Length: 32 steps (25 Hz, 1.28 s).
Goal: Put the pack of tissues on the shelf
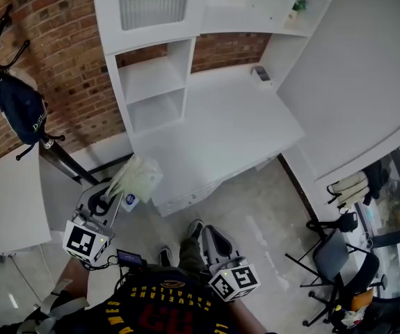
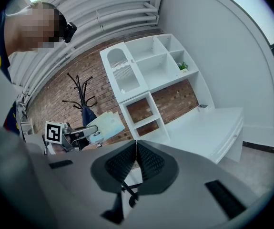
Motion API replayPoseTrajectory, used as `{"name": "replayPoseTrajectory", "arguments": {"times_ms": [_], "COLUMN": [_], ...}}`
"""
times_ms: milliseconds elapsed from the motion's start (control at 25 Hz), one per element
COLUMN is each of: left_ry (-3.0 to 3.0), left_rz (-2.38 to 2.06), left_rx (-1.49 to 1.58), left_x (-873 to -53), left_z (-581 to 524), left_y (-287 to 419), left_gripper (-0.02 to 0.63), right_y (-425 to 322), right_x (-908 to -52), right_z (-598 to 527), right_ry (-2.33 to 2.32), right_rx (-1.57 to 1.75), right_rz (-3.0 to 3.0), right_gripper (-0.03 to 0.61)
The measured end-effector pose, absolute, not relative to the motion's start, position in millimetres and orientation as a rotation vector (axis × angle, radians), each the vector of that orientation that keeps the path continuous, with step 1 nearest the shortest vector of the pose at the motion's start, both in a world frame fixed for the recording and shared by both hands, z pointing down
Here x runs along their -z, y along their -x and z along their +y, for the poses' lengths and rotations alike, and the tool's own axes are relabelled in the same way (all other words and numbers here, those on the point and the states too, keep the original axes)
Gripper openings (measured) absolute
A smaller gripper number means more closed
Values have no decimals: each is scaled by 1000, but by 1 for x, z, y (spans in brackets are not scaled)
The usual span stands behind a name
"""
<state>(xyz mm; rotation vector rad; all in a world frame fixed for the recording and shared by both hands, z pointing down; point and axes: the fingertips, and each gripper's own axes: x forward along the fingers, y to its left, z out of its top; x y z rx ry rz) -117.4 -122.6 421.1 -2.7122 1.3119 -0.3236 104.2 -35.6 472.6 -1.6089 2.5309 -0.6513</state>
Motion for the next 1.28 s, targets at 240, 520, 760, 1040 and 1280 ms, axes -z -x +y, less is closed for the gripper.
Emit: {"name": "replayPoseTrajectory", "arguments": {"times_ms": [240, 520, 760, 1040, 1280], "left_ry": [2633, 2567, 2488, 2444, 2447], "left_rz": [1322, 1359, 1406, 1473, 1526], "left_rx": [354, 327, 334, 444, 558], "left_x": [-402, -388, -379, -400, -428], "left_z": [-169, -244, -326, -420, -489], "left_y": [116, 116, 107, 96, 84], "left_gripper": [54, 54, 54, 54, 54], "right_y": [-98, -106, -127, -143, -151], "right_x": [-473, -460, -449, -458, -472], "right_z": [-82, -149, -208, -255, -280], "right_ry": [1513, 1457, 1461, 1461, 1454], "right_rx": [634, 595, 556, 589, 634], "right_rz": [2576, 2622, 2641, 2650, 2666], "right_gripper": [8, 8, 8, 8, 8]}}
